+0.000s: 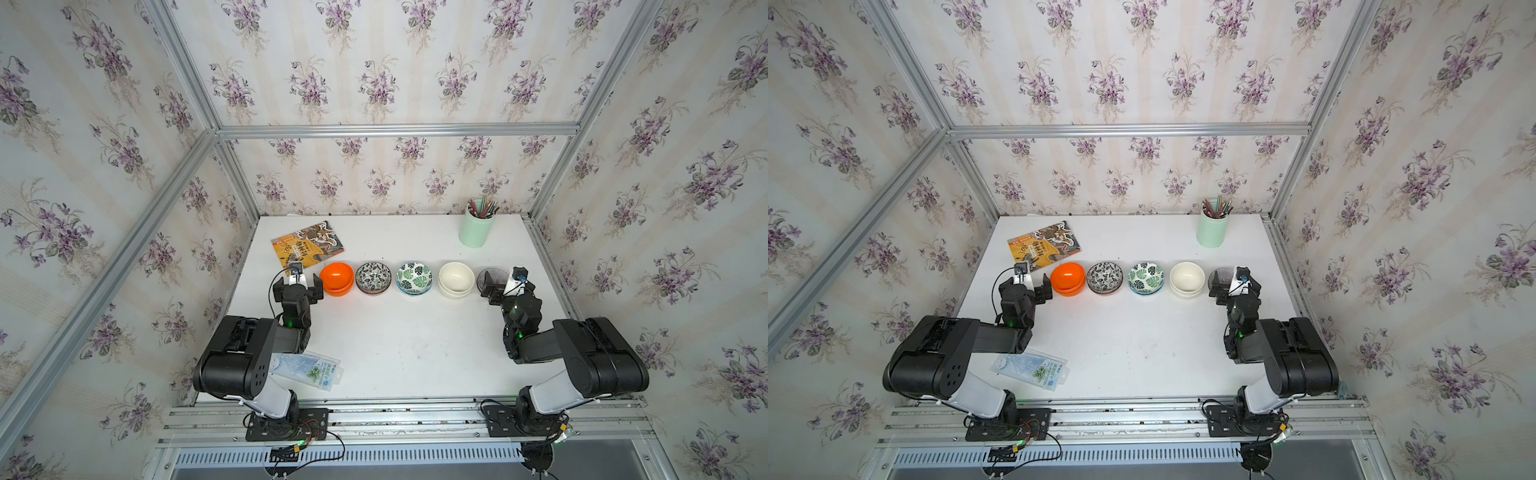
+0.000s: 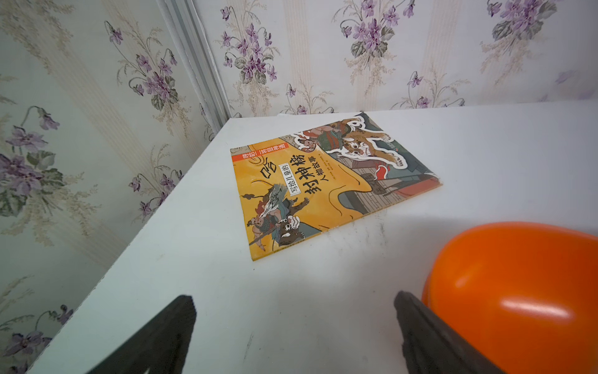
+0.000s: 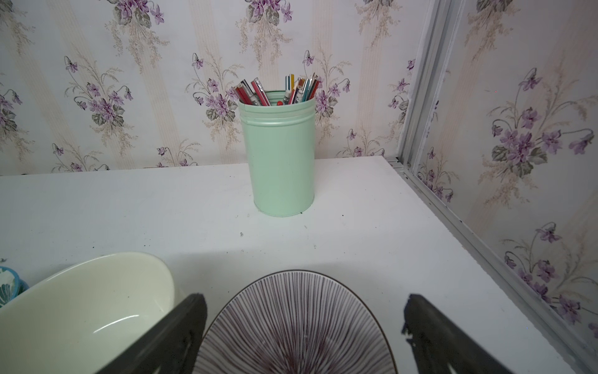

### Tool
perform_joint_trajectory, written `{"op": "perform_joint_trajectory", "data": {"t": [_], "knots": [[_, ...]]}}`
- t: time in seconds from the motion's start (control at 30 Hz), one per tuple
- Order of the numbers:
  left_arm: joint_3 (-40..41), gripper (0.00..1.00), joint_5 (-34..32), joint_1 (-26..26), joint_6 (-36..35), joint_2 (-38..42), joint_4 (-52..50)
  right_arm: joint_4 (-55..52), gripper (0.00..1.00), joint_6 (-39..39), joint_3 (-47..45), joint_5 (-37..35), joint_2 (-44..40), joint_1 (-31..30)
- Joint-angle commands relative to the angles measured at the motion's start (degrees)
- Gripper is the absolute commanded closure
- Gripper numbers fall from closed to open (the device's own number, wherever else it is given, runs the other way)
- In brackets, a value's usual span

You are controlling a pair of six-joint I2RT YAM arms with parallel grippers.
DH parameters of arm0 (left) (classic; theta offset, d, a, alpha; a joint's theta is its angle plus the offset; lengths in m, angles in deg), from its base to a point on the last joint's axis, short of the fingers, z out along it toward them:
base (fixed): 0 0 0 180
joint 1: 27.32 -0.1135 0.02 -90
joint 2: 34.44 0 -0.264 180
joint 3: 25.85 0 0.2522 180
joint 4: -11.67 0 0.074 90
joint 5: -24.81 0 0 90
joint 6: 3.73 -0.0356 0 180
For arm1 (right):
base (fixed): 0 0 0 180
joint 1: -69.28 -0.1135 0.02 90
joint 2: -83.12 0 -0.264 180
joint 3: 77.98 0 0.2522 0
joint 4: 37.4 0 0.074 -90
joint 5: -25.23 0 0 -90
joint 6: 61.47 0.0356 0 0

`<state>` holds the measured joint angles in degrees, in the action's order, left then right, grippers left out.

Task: Stack the bowls
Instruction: Reset both arms

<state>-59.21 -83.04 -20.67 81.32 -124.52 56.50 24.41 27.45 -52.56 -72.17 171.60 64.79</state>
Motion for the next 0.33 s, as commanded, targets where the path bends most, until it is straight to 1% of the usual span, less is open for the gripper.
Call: {"op": "perform_joint_trajectory", "data": {"t": [0.0,0.3], "knots": [[-0.3,0.0,-0.4,0.0,0.3,0.0,0.3,0.9,0.0,0.5,0.0,0.1,-0.1,0.0],[-0.5,0.0,-0.2,-0.2,0.4,0.0,-0.3,0.9,0.0,0.5,0.0,0.1,0.0,0.0]]}}
